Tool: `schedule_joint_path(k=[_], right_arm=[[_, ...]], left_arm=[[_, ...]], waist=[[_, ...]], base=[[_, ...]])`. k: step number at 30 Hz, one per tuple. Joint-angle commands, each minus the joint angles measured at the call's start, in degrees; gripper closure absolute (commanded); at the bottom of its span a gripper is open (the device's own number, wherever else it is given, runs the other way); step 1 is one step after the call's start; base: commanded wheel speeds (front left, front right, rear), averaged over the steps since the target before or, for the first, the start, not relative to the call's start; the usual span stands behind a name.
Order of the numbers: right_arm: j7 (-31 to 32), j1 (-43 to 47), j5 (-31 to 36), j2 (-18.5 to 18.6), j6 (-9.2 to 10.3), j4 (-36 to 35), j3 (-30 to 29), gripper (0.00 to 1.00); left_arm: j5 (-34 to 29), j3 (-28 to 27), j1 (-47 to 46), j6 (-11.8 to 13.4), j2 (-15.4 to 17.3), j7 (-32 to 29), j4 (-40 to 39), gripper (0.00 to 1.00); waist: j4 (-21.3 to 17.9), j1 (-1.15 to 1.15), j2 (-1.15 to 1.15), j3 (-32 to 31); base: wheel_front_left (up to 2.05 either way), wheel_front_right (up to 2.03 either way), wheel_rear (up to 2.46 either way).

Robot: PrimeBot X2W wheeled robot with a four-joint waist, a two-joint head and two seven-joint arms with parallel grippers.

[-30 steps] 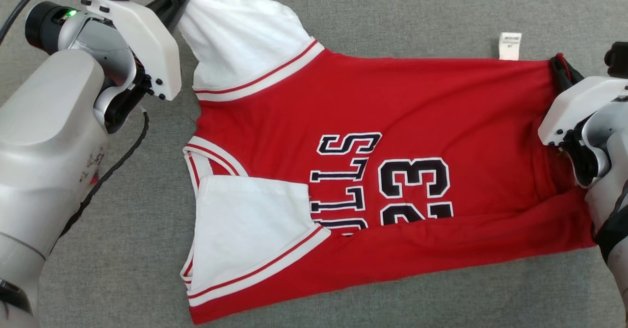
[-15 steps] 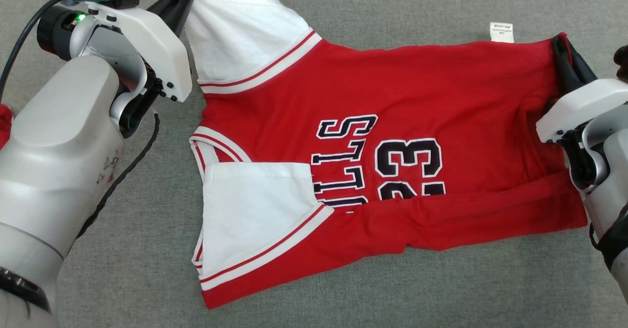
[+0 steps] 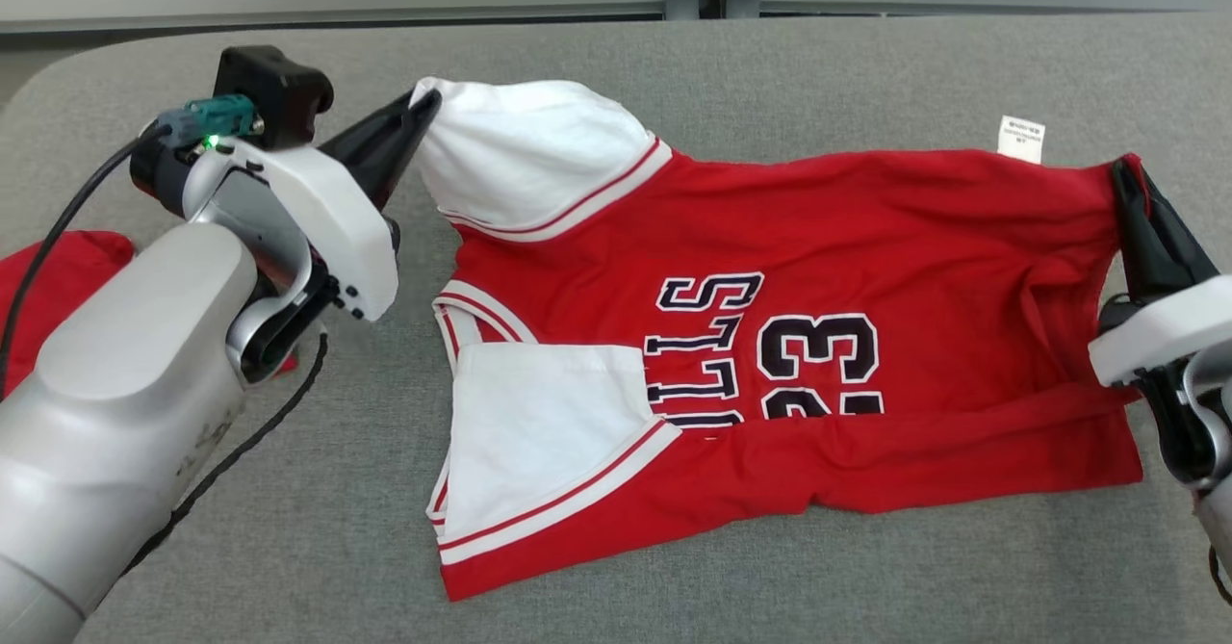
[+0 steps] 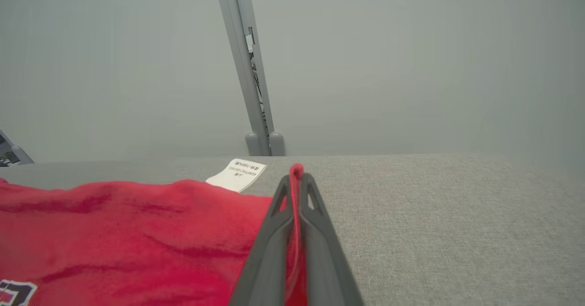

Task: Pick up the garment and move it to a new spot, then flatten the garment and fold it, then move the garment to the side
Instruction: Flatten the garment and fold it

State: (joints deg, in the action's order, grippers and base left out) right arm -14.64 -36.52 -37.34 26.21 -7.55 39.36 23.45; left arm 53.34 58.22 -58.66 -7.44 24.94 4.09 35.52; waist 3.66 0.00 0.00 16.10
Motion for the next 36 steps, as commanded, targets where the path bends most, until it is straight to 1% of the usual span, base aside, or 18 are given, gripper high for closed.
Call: schedule_joint_path(k=[1, 6, 7, 8, 12, 17, 21, 26, 36], right_arm=[[-0.4, 2.87, -1.95, 1.57, 0.12, -2.15, 0.6, 1.0], [-0.56, 8.79, -5.99, 5.63, 0.11, -6.23, 2.26, 1.0], [-0.56, 8.79, -5.99, 5.63, 0.11, -6.23, 2.26, 1.0], [-0.34, 9.78, -6.83, 6.45, 0.11, -6.59, 2.44, 1.0], [1.55, 12.97, -9.09, 9.46, 0.11, -7.96, 4.01, 1.0], [5.04, 15.43, -11.76, 12.3, 0.11, -9.6, 6.37, 1.0], [7.05, 16.38, -12.41, 14.12, 0.11, -10.89, 8.54, 1.0], [10.32, 17.19, -14.39, 15.24, 0.11, -11.99, 11.0, 1.0], [17.04, 19.78, -19.75, 18.09, 0.11, -15.19, 14.6, 1.0]], left_arm=[[0.69, 0.49, 2.42, 0.03, 1.87, -0.45, -3.17, 1.0], [1.37, 2.56, 7.72, 0.49, 7.08, -3.31, -13.15, 1.0], [1.37, 2.56, 7.72, 0.49, 7.08, -3.31, -13.15, 1.0], [1.58, 2.82, 8.81, 0.68, 8.26, -3.99, -15.26, 1.0], [2.28, 4.12, 12.33, 2.36, 12.48, -6.9, -22.45, 1.0], [3.47, 6.01, 15.7, 3.33, 16.07, -10.49, -29.35, 1.0], [4.65, 7.76, 17.69, 2.82, 17.58, -12.86, -32.99, 1.0], [5.52, 9.81, 19.09, 2.04, 19.28, -15.91, -35.18, 1.0], [6.68, 12.31, 22.09, 1.72, 19.9, -19.45, -36.08, 1.0]], waist=[[1.4, 0.0, 0.0, -2.26], [2.61, 0.0, 0.0, -4.96], [2.61, 0.0, 0.0, -4.96], [2.82, 0.0, 0.0, -5.4], [3.43, 0.0, 0.0, -6.84], [3.7, 0.0, 0.0, -8.0], [3.47, 0.0, 0.0, -8.36], [2.89, 0.0, 0.0, -8.66], [1.3, 0.0, 0.0, -9.52]], base=[[0.0, 0.0, 0.0], [0.0, 0.0, 0.0], [0.0, 0.0, 0.0], [0.0, 0.0, 0.0], [0.0, 0.0, 0.0], [0.0, 0.0, 0.0], [0.0, 0.0, 0.0], [0.0, 0.0, 0.0], [0.0, 0.0, 0.0]])
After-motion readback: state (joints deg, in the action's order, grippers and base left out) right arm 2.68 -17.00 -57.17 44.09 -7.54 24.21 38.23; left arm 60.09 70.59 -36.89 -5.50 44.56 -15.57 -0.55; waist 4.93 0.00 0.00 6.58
